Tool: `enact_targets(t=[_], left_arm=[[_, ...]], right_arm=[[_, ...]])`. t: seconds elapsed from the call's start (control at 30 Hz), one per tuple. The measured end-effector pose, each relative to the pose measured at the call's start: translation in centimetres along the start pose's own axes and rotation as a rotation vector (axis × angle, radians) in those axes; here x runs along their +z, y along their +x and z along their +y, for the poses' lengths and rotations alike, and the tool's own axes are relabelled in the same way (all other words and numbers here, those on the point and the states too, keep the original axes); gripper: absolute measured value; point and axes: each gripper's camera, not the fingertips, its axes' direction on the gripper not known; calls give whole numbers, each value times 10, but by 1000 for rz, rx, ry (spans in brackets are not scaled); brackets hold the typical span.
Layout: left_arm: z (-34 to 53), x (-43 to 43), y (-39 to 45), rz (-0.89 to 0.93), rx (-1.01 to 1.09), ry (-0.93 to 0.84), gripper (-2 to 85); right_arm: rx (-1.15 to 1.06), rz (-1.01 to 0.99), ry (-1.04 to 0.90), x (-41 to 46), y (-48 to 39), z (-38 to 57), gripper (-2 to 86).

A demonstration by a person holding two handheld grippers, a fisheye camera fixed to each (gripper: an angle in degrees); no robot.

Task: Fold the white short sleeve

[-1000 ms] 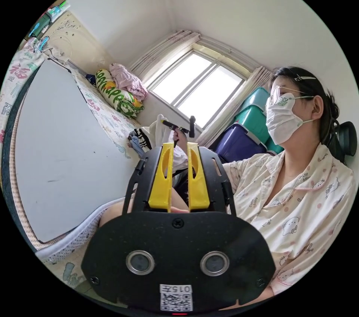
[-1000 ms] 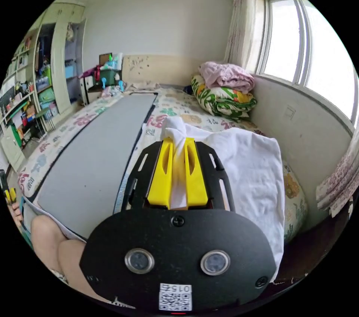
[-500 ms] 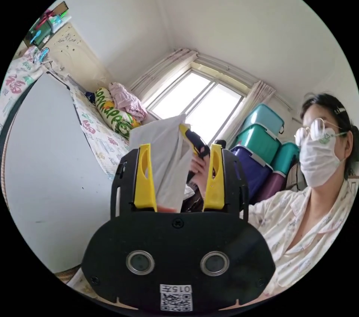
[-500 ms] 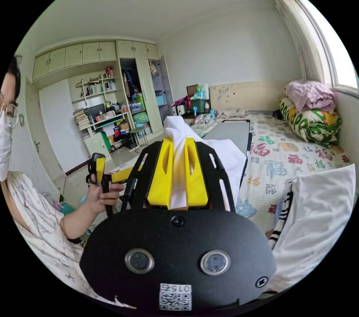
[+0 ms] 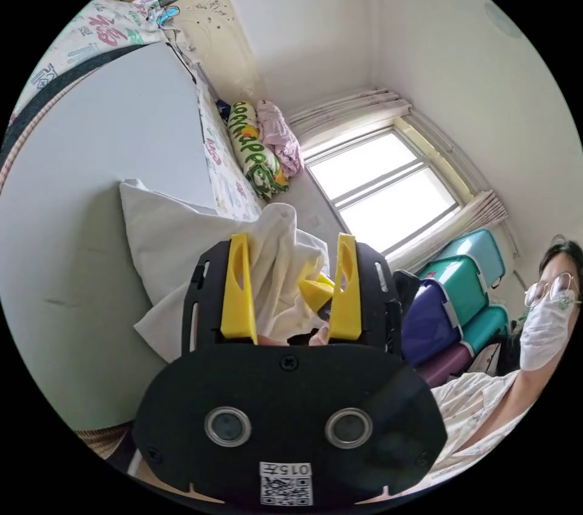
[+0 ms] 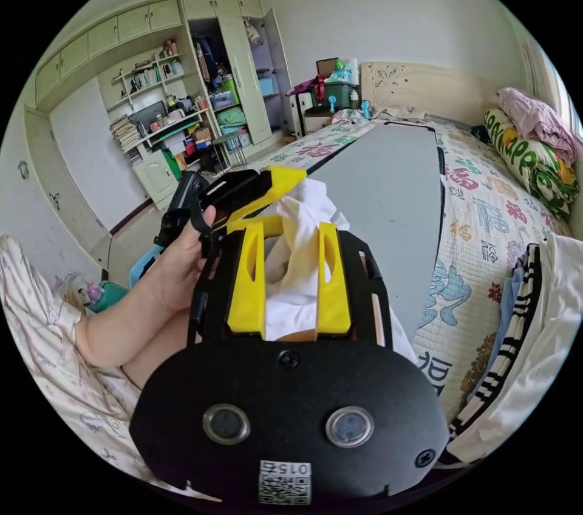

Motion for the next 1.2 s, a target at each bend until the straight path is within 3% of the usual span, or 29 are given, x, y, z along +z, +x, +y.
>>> enact_targets(t=[0.17, 0.23, 0.37, 0.5, 0.73, 0.93, 1.2], left_arm=[[2, 31, -10, -65, -50, -89, 147], [4, 39, -7, -97, -43, -94, 111], [9, 68, -4, -151, -58, -152, 78], [18, 89, 1, -189, -69, -185, 100], [36, 91, -9, -146, -185, -112, 135], [53, 76, -25, -96, -313, 1, 102], [60, 79, -8, -184, -280, 9, 73]], right_arm=[[121, 75, 23, 22, 26, -8, 92], [268, 202, 22, 38, 47, -16, 53], [354, 333, -4, 67, 68, -30, 9], [251, 397, -234, 148, 63, -65, -2], [-19, 859, -571, 312, 26, -111, -9], [-230, 1218, -664, 423, 0, -120, -10], [-269, 1267, -657, 491, 8, -147, -11]])
